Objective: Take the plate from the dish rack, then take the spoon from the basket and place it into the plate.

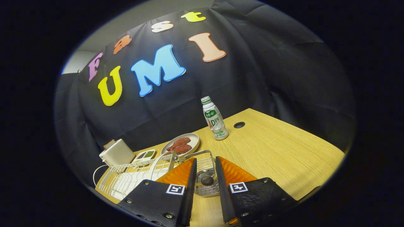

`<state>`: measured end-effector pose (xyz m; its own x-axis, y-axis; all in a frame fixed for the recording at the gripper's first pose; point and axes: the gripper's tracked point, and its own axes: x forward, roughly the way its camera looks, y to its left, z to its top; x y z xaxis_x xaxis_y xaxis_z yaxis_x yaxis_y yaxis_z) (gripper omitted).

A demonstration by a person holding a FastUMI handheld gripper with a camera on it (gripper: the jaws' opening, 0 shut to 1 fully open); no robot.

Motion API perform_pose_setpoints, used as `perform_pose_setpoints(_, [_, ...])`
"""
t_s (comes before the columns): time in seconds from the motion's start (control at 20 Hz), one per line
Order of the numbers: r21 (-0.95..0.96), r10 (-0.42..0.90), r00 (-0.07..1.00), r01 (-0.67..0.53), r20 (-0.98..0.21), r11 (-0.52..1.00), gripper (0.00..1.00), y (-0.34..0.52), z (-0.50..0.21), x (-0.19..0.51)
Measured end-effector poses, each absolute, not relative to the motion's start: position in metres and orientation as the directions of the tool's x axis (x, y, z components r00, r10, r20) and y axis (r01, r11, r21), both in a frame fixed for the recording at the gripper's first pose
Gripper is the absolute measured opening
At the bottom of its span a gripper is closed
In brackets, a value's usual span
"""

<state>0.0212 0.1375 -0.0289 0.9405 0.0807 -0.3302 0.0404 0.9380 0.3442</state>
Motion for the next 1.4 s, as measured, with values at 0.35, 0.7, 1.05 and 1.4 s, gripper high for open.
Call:
perform_pose_setpoints(0.35, [0.323, 0.074, 0.947, 0.032, -0.312, 0.946, 0.13, 0.142, -0.019, 0.028])
perform_pose_setpoints(0.7, [0.333, 0.069, 0.951, 0.037, -0.301, 0.942, 0.13, 0.134, 0.014, 0.045])
perform_pose_setpoints(1.05, [0.307, 0.082, 0.965, -0.002, -0.25, 0.952, 0.13, 0.139, 0.074, 0.054])
perform_pose_setpoints(1.4, [0.262, 0.202, 0.965, -0.153, -0.17, 0.953, 0.13, 0.191, 0.163, 0.038])
